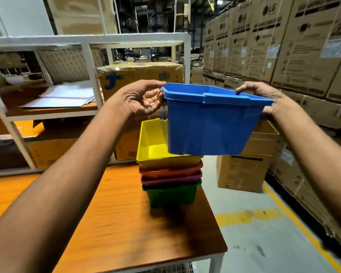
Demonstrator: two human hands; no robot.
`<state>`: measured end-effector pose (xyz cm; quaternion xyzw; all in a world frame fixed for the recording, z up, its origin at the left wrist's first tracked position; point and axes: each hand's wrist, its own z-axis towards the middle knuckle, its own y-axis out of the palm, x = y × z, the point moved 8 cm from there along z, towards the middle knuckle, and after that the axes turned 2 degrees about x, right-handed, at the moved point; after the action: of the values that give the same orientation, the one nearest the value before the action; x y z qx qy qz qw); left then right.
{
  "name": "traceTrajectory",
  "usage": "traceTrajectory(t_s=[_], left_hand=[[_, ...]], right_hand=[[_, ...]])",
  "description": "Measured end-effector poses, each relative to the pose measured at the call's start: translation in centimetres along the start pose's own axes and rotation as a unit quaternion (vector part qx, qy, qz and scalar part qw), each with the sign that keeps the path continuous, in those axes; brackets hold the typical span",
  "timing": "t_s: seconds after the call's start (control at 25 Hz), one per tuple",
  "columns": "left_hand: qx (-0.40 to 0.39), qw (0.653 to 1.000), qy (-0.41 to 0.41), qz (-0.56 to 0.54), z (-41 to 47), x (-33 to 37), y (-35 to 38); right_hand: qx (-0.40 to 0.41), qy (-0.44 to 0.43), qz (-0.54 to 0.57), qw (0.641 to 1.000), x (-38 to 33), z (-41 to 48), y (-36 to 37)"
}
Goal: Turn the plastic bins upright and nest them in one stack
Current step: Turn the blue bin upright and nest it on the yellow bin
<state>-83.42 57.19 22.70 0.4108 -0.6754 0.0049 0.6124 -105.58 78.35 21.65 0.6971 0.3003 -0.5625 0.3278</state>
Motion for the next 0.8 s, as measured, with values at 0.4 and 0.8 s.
traceTrajectory(t_s=[0.4, 0.8], left_hand=[[0.118, 0.988, 0.025, 0.095, 4.0, 1.8, -8.0], [0.203, 0.963, 0.010, 0.176, 4.8, 0.3, -9.5]], right_hand=[[0.061, 0.079, -0.002, 0.995, 1.3, 4.1, 5.7], [0.053, 0.095, 0.042, 0.993, 3.9, 8.6, 6.9]])
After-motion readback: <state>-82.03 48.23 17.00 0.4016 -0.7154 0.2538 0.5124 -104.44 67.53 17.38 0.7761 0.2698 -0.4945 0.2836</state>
